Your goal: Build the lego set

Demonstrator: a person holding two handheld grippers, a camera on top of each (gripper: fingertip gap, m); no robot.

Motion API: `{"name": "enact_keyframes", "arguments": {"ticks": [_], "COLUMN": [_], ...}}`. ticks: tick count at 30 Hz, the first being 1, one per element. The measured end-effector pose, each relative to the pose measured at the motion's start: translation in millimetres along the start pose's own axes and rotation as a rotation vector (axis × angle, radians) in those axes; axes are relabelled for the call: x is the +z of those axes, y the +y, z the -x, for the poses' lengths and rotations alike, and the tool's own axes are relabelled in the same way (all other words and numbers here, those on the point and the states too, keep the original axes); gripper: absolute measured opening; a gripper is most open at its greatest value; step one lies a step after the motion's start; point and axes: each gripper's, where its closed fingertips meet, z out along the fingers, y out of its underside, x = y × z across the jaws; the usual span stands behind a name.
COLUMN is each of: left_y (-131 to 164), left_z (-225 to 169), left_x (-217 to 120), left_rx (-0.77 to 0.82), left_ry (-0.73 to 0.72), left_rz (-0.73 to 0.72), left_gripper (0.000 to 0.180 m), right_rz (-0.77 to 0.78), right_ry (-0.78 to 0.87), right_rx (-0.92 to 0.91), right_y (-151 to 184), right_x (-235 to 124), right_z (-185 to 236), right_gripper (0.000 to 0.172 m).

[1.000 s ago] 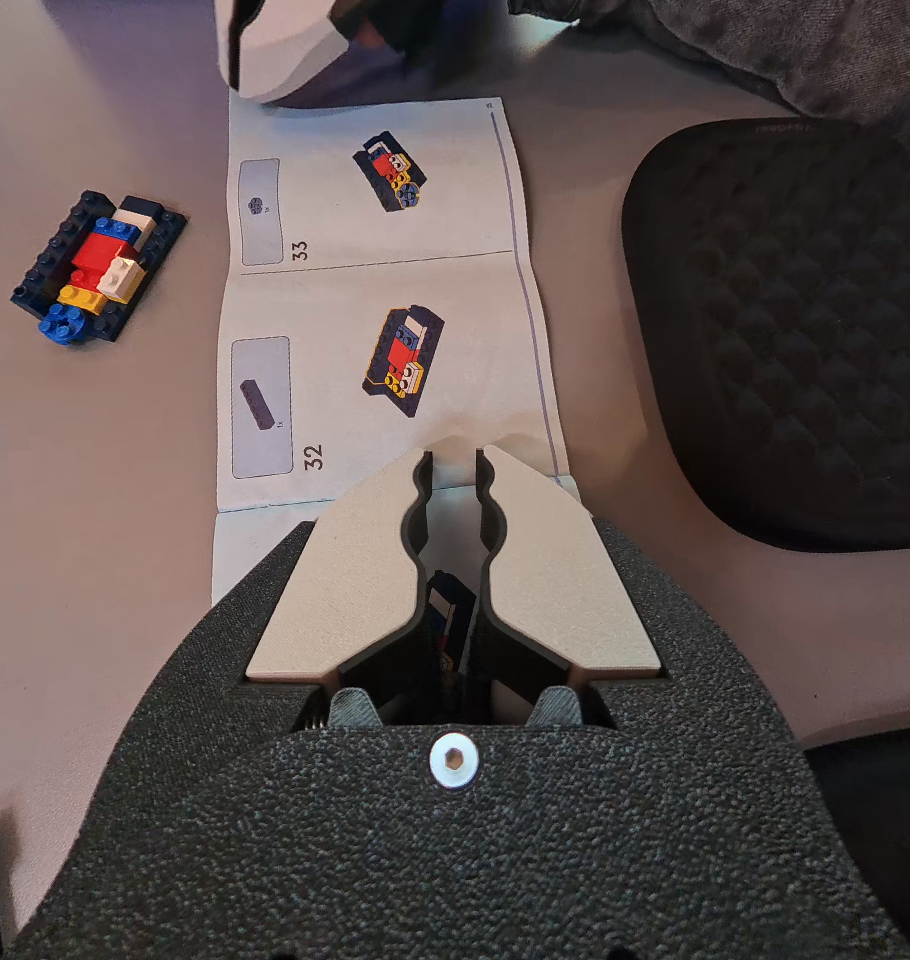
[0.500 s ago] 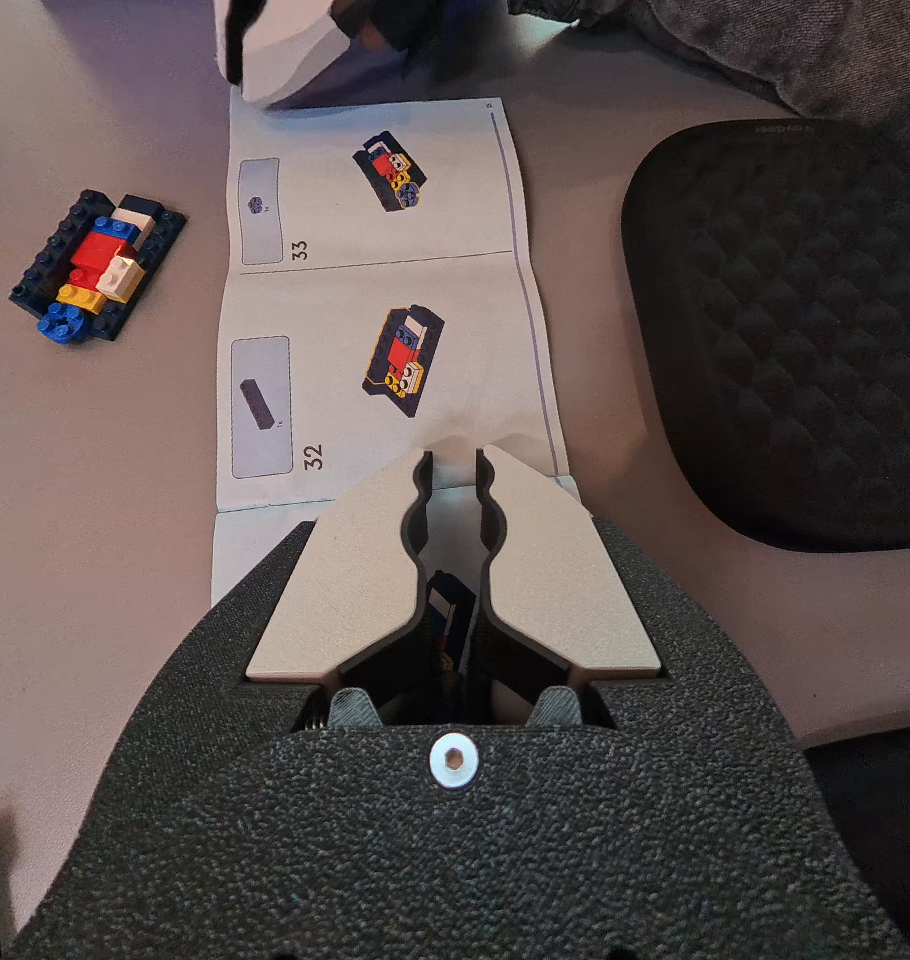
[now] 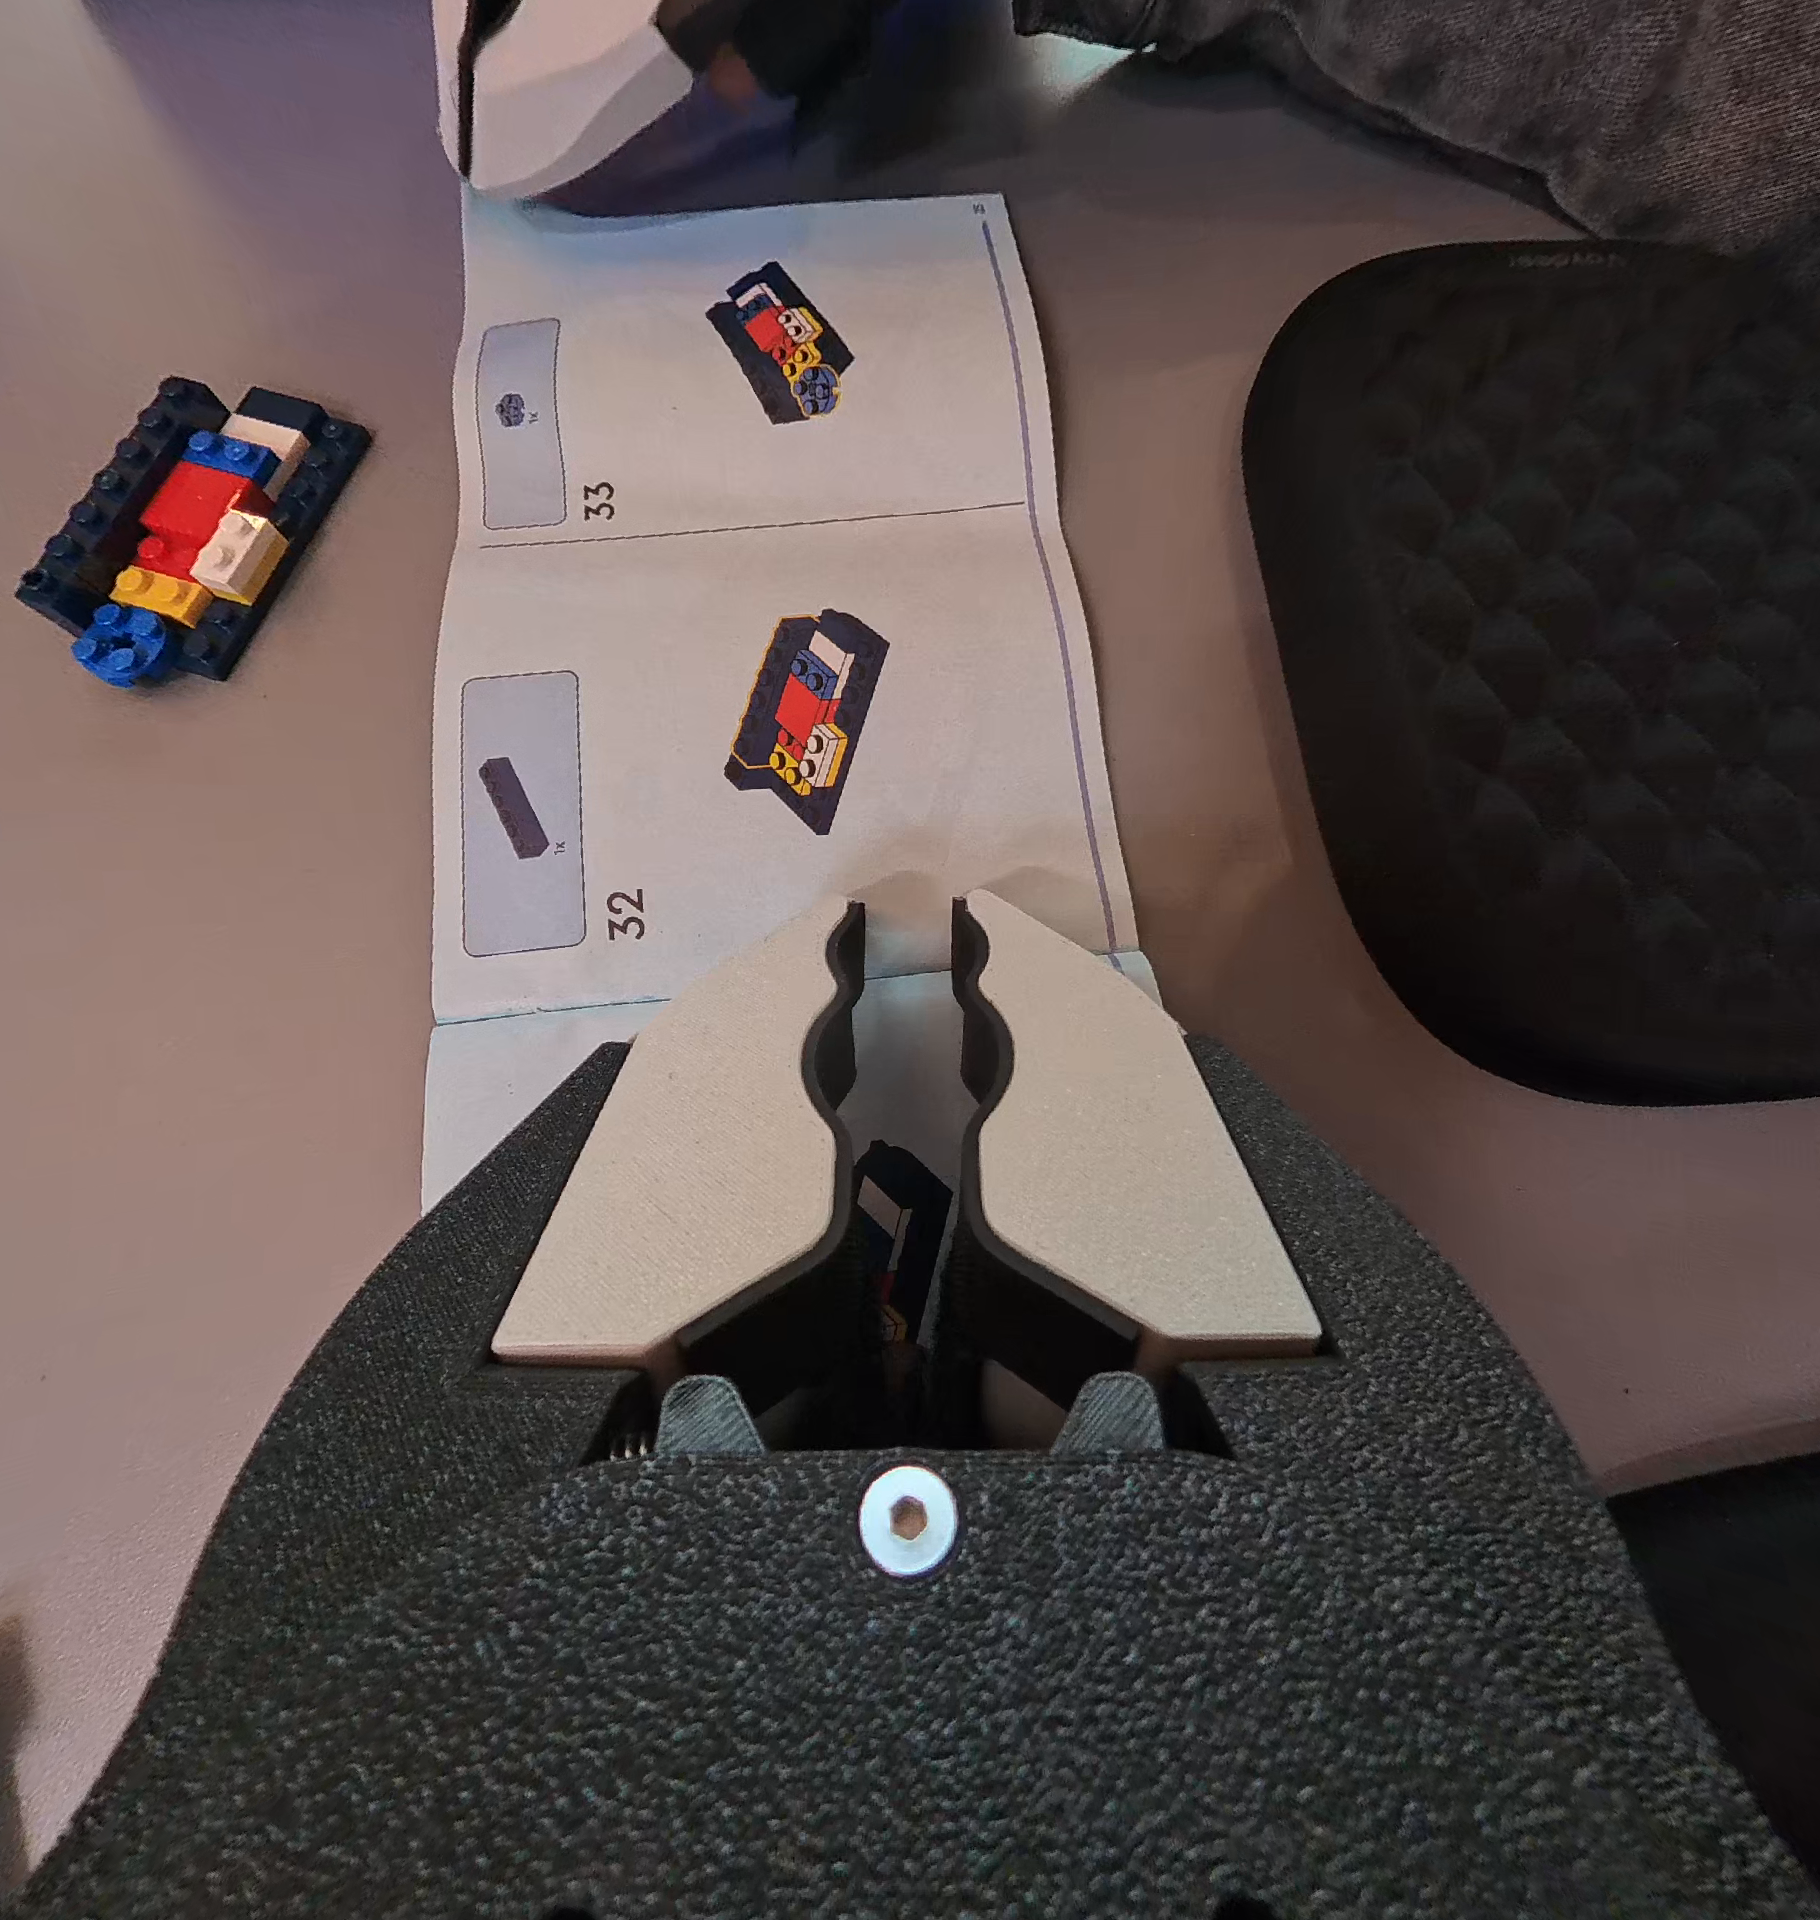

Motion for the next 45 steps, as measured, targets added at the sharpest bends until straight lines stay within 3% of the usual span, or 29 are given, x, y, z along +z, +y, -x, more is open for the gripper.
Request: {"name": "enact_keyframes", "arguments": {"ticks": [5,11,16,21,24,27,29,31,34,38,41,45], "left_y": [0,-16,-42,-52,-59,-52,-48,-46,-45,-43,-43,-43], "left_z": [0,2,18,27,32,44,44,46,46,52,51,50], "left_x": [-1,-9,-25,-17,1,23,37,45,47,46,47,47], "left_rx": [0.009,0.043,0.109,0.255,0.373,0.331,0.218,0.133,0.062,-0.005,-0.015,-0.03], "left_ry": [-0.008,-0.042,-0.177,-0.25,-0.261,-0.229,-0.162,-0.14,-0.119,-0.132,-0.114,-0.094], "left_rz": [-0.004,-0.073,-0.164,-0.116,-0.049,0.097,0.13,0.105,-0.021,-0.007,-0.006,-0.004], "left_gripper": [0.017,0.046,0.048,0.049,0.049,0.053,0.056,0.055,0.051,0.048,0.045,0.043], "right_rz": [-0.11,-0.254,-0.407,-0.473,-0.44,-0.313,-0.195,-0.137,-0.089,0.071,0.162,0.159], "right_ry": [-0.072,-0.222,-0.395,-0.544,-0.551,-0.311,-0.244,-0.287,-0.347,-0.327,-0.22,-0.177], "right_rx": [0.047,0.031,-0.051,-0.107,-0.119,0.004,0.109,0.212,0.169,0.19,0.213,0.245], "right_y": [-17,-40,-63,-71,-66,-50,-32,-23,-18,-7,5,-4], "right_x": [-9,-22,-44,-60,-57,-32,-20,-15,-15,-22,-18,-14], "right_z": [6,29,59,84,87,46,28,28,44,66,72,78], "right_gripper": [0.0,0.0,0.0,0.0,0.0,0.0,0.048,0.071,0.071,0.09,0.085,0.042]}}
